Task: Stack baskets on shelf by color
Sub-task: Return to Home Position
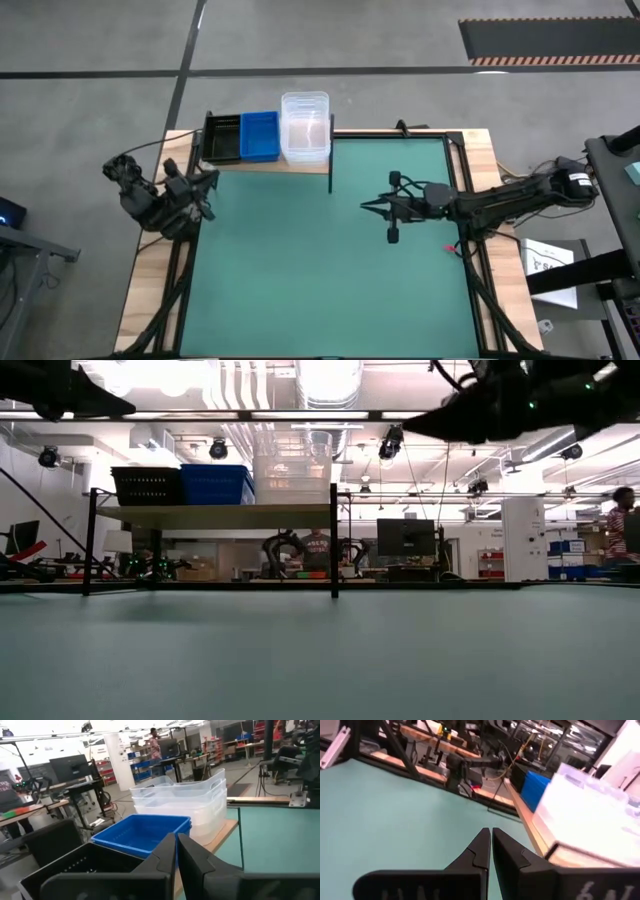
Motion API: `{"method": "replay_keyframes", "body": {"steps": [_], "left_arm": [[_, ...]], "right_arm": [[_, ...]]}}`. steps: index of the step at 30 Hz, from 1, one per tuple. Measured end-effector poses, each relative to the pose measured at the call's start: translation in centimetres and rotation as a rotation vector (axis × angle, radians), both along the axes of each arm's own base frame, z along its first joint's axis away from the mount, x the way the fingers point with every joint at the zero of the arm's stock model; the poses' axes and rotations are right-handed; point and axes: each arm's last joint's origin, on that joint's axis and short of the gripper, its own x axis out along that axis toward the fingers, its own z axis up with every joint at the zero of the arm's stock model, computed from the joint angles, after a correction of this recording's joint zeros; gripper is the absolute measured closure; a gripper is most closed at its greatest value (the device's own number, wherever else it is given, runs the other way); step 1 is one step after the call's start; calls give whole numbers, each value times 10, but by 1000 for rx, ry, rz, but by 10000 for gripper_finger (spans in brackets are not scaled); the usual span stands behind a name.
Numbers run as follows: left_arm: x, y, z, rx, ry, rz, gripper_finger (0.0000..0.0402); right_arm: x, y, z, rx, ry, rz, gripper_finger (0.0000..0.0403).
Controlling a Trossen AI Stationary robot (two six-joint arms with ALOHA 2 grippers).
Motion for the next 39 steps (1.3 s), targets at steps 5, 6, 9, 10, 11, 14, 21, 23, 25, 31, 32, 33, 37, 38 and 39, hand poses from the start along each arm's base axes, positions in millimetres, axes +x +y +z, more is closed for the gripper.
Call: {"method": "replay_keyframes", "body": {"steps": [5, 6, 9, 10, 11, 14, 21, 23, 25, 31, 32, 33, 37, 38, 39], "left_arm": [[2, -2, -2, 12, 14, -2, 400], [2, -2, -2, 15, 16, -3, 400], [4, -3, -2, 18, 19, -14, 400], [4, -4, -2, 15, 16, -36, 400], [5, -5, -3, 7, 8, -67, 400], [8, -9, -9, -43, -27, -170, 400], [21, -23, -41, -162, -54, -329, 400], [24, -26, -50, -205, -82, -336, 400], [26, -28, -58, -240, -107, -336, 400], [29, -31, -86, -214, -56, -339, 400], [29, -30, -91, -208, -47, -338, 400], [29, -30, -97, -203, -38, -337, 400], [27, -28, -101, -241, -60, -331, 400], [27, -28, -100, -247, -67, -333, 400], [26, -28, -100, -249, -71, -334, 400]], "right_arm": [[-18, -5, -14, 0, -3, -22, 392], [-22, -7, -17, 0, -7, -30, 392], [-35, -8, -26, 1, -30, -39, 392], [-40, -8, -29, 9, -43, -39, 392], [-45, -8, -31, 16, -55, -40, 392], [-58, -8, -38, 51, -73, -42, 392], [-81, -8, -54, 53, -113, -49, 392], [-83, -8, -52, 53, -118, -56, 392], [-85, -8, -51, 40, -122, -58, 392], [-88, -7, -48, -12, -136, -47, 392], [-89, -7, -48, -17, -137, -43, 392], [-89, -7, -48, -22, -135, -38, 392], [-91, -7, -48, -73, -125, -48, 392], [-91, -7, -48, -86, -122, -48, 392], [-91, -7, -48, -98, -118, -49, 392]]}}
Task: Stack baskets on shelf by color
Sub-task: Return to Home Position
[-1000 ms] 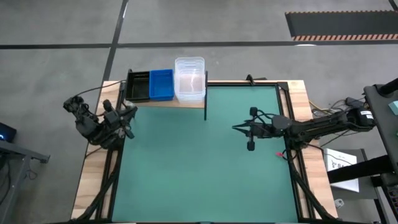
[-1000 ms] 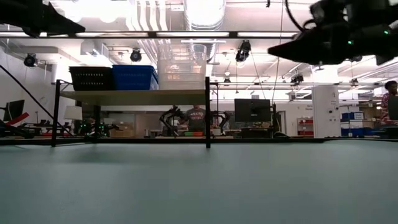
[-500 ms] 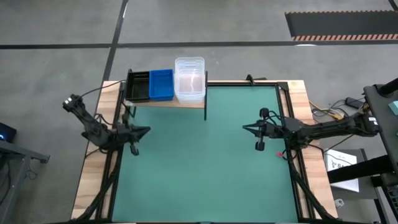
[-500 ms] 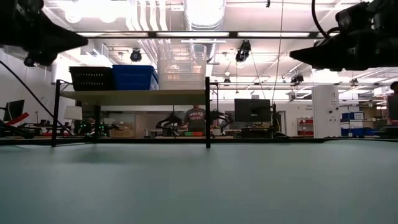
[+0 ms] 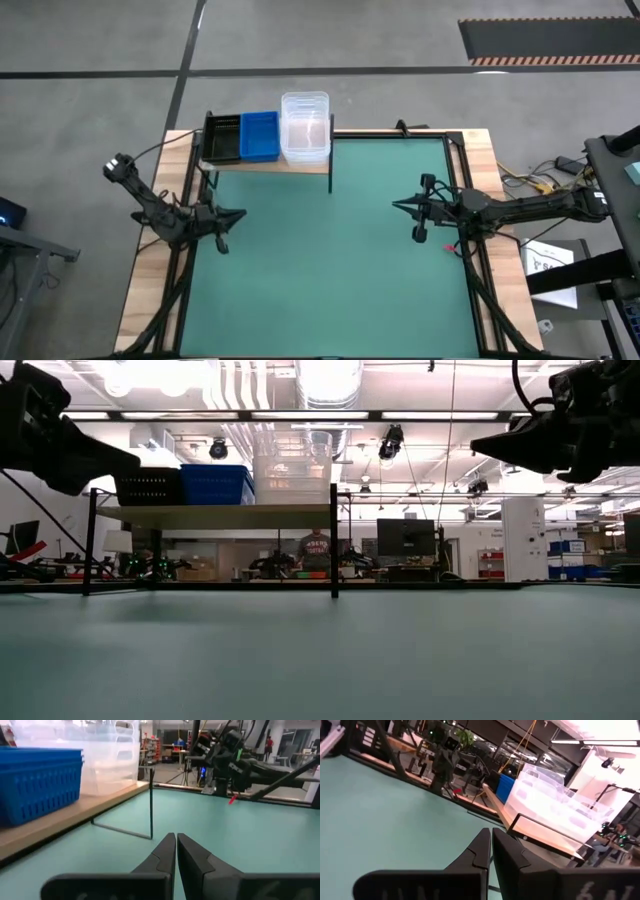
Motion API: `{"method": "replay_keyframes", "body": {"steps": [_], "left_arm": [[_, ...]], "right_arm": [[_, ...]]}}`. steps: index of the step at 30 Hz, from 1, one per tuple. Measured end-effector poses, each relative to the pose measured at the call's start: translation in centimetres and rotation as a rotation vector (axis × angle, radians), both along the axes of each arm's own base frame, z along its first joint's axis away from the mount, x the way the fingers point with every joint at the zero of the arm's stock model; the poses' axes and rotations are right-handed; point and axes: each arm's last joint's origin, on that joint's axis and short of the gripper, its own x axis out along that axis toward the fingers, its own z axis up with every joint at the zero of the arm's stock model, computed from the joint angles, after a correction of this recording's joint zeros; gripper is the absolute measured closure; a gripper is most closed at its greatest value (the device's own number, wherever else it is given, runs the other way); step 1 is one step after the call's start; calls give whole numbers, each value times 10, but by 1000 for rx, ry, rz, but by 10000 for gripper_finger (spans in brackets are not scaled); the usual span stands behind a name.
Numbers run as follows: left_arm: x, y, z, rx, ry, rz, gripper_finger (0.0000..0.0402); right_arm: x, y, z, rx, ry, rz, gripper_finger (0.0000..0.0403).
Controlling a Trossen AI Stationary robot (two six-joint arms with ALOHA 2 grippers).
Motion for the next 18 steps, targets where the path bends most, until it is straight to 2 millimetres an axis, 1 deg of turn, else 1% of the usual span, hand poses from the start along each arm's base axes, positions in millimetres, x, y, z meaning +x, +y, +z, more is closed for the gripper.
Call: {"method": "replay_keyframes", "body": {"steps": [4, 8, 18], "left_arm": [[0, 0, 1, 58, 19, -2, 400], [0, 0, 0, 68, 26, -2, 400], [0, 0, -1, 71, 28, -2, 400]], "right_arm": [[0, -1, -1, -17, 6, -32, 392], [-1, -4, -1, 16, 1, -135, 392], [0, -4, -1, 28, 0, -128, 392]]}}
